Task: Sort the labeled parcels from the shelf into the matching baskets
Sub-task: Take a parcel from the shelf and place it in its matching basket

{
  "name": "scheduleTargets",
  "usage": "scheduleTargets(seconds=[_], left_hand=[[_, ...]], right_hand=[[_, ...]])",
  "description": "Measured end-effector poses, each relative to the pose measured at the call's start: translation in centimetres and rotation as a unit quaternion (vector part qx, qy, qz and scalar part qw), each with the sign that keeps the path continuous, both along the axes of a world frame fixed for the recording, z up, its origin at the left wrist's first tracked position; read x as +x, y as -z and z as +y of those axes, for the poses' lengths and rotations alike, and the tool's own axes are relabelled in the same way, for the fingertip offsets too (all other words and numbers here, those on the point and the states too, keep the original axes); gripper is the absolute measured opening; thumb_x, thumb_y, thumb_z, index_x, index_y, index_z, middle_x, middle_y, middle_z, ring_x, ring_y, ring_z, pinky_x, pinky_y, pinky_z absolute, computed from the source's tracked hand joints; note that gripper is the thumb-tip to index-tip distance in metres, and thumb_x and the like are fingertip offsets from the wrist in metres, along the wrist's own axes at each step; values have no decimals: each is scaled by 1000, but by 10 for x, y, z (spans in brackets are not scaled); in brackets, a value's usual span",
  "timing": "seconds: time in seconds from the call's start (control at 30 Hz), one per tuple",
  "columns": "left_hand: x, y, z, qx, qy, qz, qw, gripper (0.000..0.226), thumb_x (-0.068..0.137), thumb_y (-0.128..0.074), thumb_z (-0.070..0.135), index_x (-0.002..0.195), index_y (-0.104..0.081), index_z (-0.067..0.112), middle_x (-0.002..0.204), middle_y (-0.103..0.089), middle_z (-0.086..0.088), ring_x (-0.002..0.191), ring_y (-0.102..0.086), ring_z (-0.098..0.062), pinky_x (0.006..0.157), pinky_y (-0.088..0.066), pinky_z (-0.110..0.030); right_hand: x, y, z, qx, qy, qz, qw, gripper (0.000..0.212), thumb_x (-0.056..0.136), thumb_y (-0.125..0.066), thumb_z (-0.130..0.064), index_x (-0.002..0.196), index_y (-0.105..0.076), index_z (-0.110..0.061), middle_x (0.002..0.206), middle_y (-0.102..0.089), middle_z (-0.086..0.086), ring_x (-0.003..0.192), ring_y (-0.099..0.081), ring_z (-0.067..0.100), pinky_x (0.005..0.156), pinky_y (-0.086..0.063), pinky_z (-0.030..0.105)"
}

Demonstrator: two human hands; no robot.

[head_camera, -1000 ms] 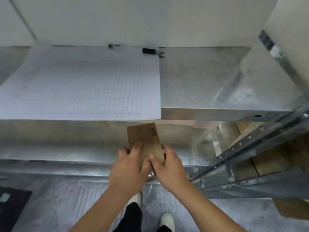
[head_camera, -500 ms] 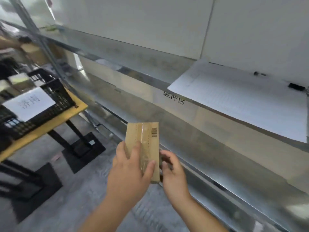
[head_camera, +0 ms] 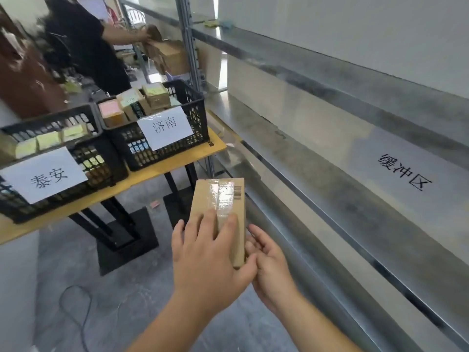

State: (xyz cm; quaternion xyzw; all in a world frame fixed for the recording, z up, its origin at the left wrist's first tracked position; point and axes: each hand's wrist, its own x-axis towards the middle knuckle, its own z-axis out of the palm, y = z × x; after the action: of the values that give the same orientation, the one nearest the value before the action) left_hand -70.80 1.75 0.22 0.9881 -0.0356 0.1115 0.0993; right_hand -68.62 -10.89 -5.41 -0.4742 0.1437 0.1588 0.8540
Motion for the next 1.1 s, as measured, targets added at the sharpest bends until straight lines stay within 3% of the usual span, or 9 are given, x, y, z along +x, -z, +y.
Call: scheduleTargets(seconds=[0.1,0.27,0.5,0.6,0.7,0.77,0.83,0.93,1.1], left_hand=[[15,0,48,9,-8,-4,1000,57,80,-58,47,132,-57,23,132,-57,-10,120,-51,-33,93,-42,-49],[35,2,106,2,-57,-5,998,50,76,-63,42,125,-63,32,136,-58,-13,112,-53,-35,85,-40,-48],[80,9,165,-50,-122,-52,990,32,81,-47,35,106,-67,29,141,-55,-22,115,-54,-41,87,-42,-54],[107,10,191,-48,-168,-58,983,33,85,-44,34,103,-70,24,139,-54,-26,111,-52,-43,83,-49,-55],[139,4,219,-47,-215,-64,973,29,86,-48,30,105,-68,21,141,-49,-27,109,-49,-45,78,-53,-58],[161,-2,237,-35,-239,-70,968,30,85,-48,30,106,-66,20,146,-44,-25,107,-50,-46,77,-52,-57],[182,-9,254,-27,-263,-77,961,29,84,-55,36,105,-65,19,148,-41,-22,109,-49,-43,80,-52,-53],[208,-16,280,-6,-299,-83,950,45,79,-63,54,104,-66,18,141,-44,-21,113,-48,-43,82,-51,-52],[230,-20,316,-1,-336,-85,938,52,77,-67,61,108,-64,19,134,-47,-16,113,-47,-41,72,-54,-48]], right_hand=[[15,-4,55,8,-39,-18,999,40,104,-44,7,136,-59,-12,126,-72,13,119,-68,28,105,-52,44],[48,-1,122,39,-54,12,998,41,103,-43,9,139,-54,-8,128,-70,17,123,-65,33,115,-43,52],[117,3,185,56,-107,36,992,43,100,-39,16,133,-59,-3,124,-72,17,118,-68,33,111,-46,51],[155,5,215,67,-136,22,988,43,97,-51,15,133,-61,-7,125,-69,22,120,-66,38,110,-47,55],[197,0,247,83,-204,11,975,46,96,-62,5,135,-58,-18,129,-68,19,120,-65,38,95,-54,49],[223,-6,267,99,-259,3,961,47,94,-65,0,134,-56,-23,133,-66,18,117,-65,39,92,-49,51],[248,-9,289,122,-299,-4,946,50,90,-69,-1,131,-55,-27,136,-64,18,118,-63,40,97,-44,55],[285,-8,322,155,-341,-18,927,57,83,-58,2,129,-57,-32,140,-60,19,126,-58,44,105,-43,57],[321,-11,367,142,-384,-72,909,52,89,-61,-6,132,-60,-35,141,-58,19,119,-62,39,96,-55,49]])
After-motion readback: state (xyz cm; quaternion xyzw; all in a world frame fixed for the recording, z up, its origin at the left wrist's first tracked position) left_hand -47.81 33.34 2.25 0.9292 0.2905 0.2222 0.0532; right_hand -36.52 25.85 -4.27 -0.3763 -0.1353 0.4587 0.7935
